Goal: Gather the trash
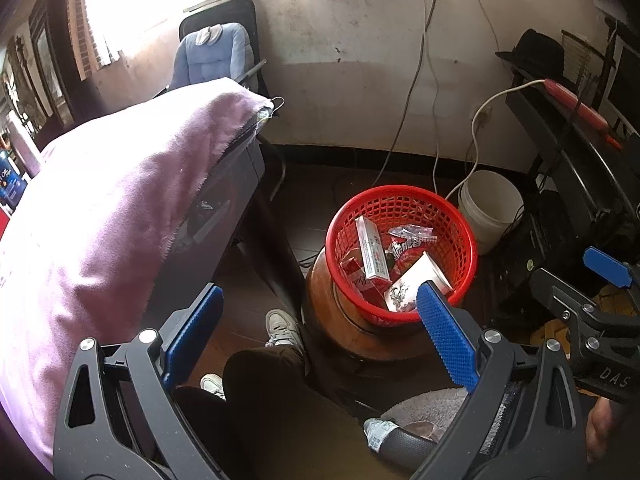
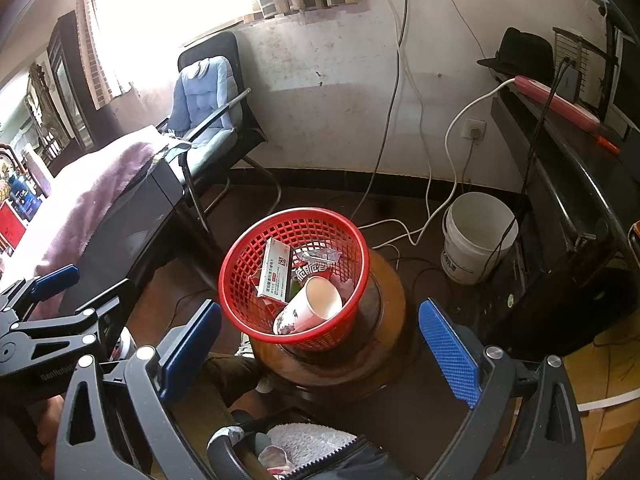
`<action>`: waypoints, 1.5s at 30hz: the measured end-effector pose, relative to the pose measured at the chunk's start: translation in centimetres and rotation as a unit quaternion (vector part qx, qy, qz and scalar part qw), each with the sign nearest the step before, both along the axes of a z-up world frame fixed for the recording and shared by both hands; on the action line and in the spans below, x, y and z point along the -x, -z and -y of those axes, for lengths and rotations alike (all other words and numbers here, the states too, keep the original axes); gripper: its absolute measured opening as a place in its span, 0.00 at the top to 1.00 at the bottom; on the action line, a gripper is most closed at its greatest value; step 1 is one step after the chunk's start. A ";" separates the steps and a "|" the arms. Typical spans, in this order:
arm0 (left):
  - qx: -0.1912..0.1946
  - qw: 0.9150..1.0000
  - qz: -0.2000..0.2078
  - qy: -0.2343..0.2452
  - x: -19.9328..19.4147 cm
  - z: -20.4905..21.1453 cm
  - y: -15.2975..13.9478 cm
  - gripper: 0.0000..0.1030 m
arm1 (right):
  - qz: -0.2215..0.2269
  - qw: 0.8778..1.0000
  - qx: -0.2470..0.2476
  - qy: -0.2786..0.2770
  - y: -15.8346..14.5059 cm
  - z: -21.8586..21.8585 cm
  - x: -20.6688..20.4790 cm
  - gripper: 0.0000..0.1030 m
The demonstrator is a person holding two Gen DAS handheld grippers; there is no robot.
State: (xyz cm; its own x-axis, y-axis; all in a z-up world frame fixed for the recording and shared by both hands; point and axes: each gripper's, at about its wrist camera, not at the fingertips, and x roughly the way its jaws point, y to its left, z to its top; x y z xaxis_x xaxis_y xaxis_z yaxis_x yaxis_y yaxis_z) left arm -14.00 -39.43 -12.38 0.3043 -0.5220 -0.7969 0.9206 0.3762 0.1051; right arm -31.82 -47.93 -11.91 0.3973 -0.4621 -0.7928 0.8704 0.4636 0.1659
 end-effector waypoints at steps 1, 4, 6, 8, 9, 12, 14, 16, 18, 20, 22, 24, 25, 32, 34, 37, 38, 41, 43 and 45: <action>0.000 1.000 0.001 0.001 0.0 0.0 0.0 0.09 | 0.000 1.000 0.000 0.000 0.0 0.0 0.0 0.06; 0.000 1.000 0.004 0.000 0.1 0.1 0.0 0.09 | 0.000 1.000 0.000 0.000 0.0 0.0 0.0 0.06; 0.000 1.000 0.003 0.000 0.1 0.1 0.0 0.09 | -0.001 1.000 0.000 0.000 0.0 0.0 0.0 0.06; 0.000 1.000 0.003 0.000 0.1 0.1 0.0 0.09 | 0.000 1.000 -0.001 0.000 0.0 -0.1 0.0 0.06; 0.000 1.000 0.003 0.000 0.1 0.1 0.1 0.09 | 0.000 1.000 -0.001 0.000 0.0 -0.1 0.0 0.06; -0.001 1.000 0.002 0.001 0.2 0.1 0.1 0.09 | 0.000 1.000 -0.001 0.000 0.0 -0.1 0.0 0.06; -0.002 1.000 0.001 0.002 0.3 0.0 0.1 0.09 | 0.000 1.000 -0.001 0.000 0.0 -0.2 -0.1 0.06; -0.002 1.000 0.001 0.002 0.3 0.1 0.2 0.09 | 0.000 1.000 -0.001 0.000 0.0 -0.1 -0.1 0.06; -0.002 1.000 0.001 0.001 0.3 0.1 0.2 0.09 | 0.001 1.000 -0.002 0.000 0.0 -0.2 -0.1 0.06; -0.003 1.000 0.000 0.002 0.3 0.2 0.3 0.09 | 0.000 1.000 -0.002 -0.001 0.0 -0.2 -0.2 0.06; -0.005 1.000 -0.001 0.003 0.4 0.1 0.4 0.09 | 0.001 1.000 -0.002 -0.001 0.0 -0.2 -0.2 0.06; -0.006 1.000 -0.002 0.004 0.4 0.1 0.5 0.09 | 0.001 1.000 -0.002 -0.001 -0.1 -0.3 -0.3 0.06; -0.007 1.000 -0.002 0.005 0.4 0.1 0.6 0.09 | 0.000 1.000 -0.002 -0.001 -0.1 -0.3 -0.3 0.06; -0.008 1.000 -0.003 0.006 0.4 0.1 0.7 0.09 | 0.001 1.000 -0.003 -0.002 0.0 -0.2 -0.3 0.06; -0.009 1.000 -0.002 0.006 0.4 0.1 0.8 0.09 | 0.001 1.000 -0.004 -0.002 0.0 -0.3 -0.4 0.06; -0.009 1.000 -0.004 0.006 0.3 0.1 0.7 0.09 | 0.001 1.000 -0.004 -0.002 0.0 -0.2 -0.3 0.06; -0.009 1.000 -0.004 0.006 0.3 0.1 0.7 0.09 | 0.002 1.000 -0.004 -0.002 0.0 -0.2 -0.3 0.06; -0.009 1.000 -0.005 0.007 0.3 0.1 0.8 0.09 | 0.001 1.000 -0.004 -0.002 0.1 -0.3 -0.5 0.06; -0.009 1.000 -0.004 0.008 0.4 0.1 0.8 0.09 | 0.002 1.000 -0.004 -0.003 0.1 -0.2 -0.4 0.06; -0.009 1.000 0.000 0.006 0.4 0.1 0.8 0.09 | 0.002 1.000 -0.005 -0.002 0.1 -0.4 -0.5 0.06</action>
State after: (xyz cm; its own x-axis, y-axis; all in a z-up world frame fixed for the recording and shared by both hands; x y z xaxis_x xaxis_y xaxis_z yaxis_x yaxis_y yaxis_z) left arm -14.39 -39.53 -13.19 0.2977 -0.5103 -0.8068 0.9248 0.3638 0.1112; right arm -31.29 -47.57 -11.98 0.4018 -0.4527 -0.7960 0.8678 0.4659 0.1731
